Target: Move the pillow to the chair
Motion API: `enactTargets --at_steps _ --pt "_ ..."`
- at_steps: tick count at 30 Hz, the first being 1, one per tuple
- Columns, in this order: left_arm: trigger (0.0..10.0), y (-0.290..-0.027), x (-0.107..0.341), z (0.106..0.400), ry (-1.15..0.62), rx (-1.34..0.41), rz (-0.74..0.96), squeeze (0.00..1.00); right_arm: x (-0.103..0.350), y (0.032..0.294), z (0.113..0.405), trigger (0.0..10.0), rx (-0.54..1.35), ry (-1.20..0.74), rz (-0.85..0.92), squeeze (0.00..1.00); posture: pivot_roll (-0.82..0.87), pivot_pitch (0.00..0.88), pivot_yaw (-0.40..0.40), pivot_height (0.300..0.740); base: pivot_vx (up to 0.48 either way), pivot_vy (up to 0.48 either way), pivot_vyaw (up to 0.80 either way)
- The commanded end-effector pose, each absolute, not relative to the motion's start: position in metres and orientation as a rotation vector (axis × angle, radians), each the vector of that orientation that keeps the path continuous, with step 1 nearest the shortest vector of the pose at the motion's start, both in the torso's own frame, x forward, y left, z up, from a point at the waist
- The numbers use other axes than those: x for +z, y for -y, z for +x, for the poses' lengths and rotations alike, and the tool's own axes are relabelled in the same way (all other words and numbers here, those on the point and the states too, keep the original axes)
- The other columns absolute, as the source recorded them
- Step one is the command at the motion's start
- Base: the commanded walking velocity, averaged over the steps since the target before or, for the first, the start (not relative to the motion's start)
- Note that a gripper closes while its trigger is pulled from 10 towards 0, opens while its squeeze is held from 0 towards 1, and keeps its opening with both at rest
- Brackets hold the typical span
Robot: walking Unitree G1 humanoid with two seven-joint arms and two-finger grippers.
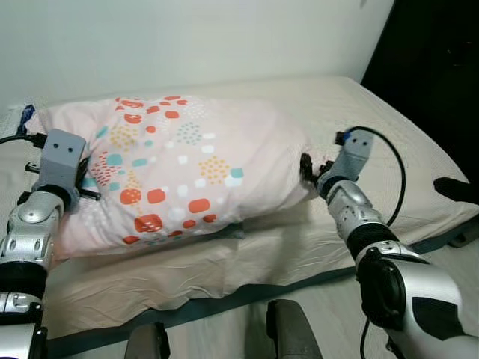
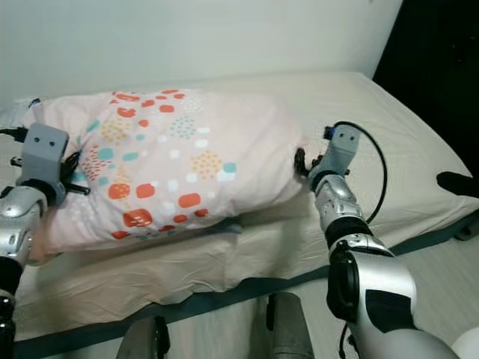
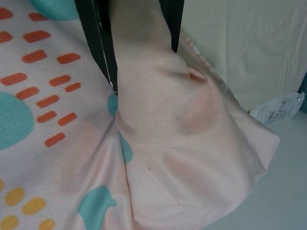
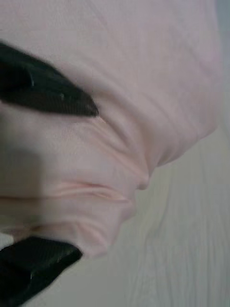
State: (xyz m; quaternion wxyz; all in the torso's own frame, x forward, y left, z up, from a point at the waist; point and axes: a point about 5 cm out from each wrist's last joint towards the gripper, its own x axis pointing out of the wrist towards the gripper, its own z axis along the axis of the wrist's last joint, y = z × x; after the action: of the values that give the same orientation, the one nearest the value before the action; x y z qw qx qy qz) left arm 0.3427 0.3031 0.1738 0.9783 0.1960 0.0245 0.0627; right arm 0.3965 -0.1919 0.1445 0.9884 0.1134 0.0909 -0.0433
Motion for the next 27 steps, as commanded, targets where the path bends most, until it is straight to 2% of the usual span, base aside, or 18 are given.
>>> enactTargets --at_steps 1,5,11,17,25,26,27 --pt "0.0 -0.302 0.172 0.342 -0.051 0.138 0.397 0.0 0.138 0.189 0.395 0.0 -0.087 -0.209 0.261 0.0 0.0 0.059 -0.072 0.577 0.0 0.0 0.0" --pt "0.0 -0.301 0.172 0.342 -0.051 0.14 0.397 0.0 0.135 0.187 0.394 0.0 -0.088 -0.211 0.28 0.0 0.0 0.056 -0.071 0.577 0.0 0.0 0.0" --pt "0.0 -0.295 0.173 0.342 -0.044 0.138 0.397 0.0 0.14 0.188 0.395 0.0 -0.086 -0.182 0.185 0.0 0.0 0.053 -0.069 0.577 0.0 0.0 0.0" --pt "0.0 -0.29 0.17 0.342 -0.045 0.133 0.391 0.0 0.14 0.189 0.395 0.0 -0.092 -0.183 0.165 0.0 0.0 0.053 -0.07 0.577 0.0 0.0 0.0" --pt "0.0 -0.287 0.17 0.342 -0.042 0.128 0.385 0.0 0.141 0.19 0.395 0.0 -0.103 -0.168 0.205 0.0 0.0 0.051 -0.069 0.577 0.0 0.0 0.0" --pt "0.0 -0.285 0.172 0.343 -0.03 0.118 0.378 0.0 0.133 0.202 0.391 10.0 -0.22 -0.19 0.456 0.0 0.0 0.049 -0.067 0.577 0.0 0.0 0.0" --pt "0.0 -0.285 0.172 0.343 -0.03 0.118 0.378 0.0 0.133 0.202 0.391 10.0 -0.22 -0.19 0.456 0.0 0.0 0.049 -0.067 0.577 0.0 0.0 0.0"
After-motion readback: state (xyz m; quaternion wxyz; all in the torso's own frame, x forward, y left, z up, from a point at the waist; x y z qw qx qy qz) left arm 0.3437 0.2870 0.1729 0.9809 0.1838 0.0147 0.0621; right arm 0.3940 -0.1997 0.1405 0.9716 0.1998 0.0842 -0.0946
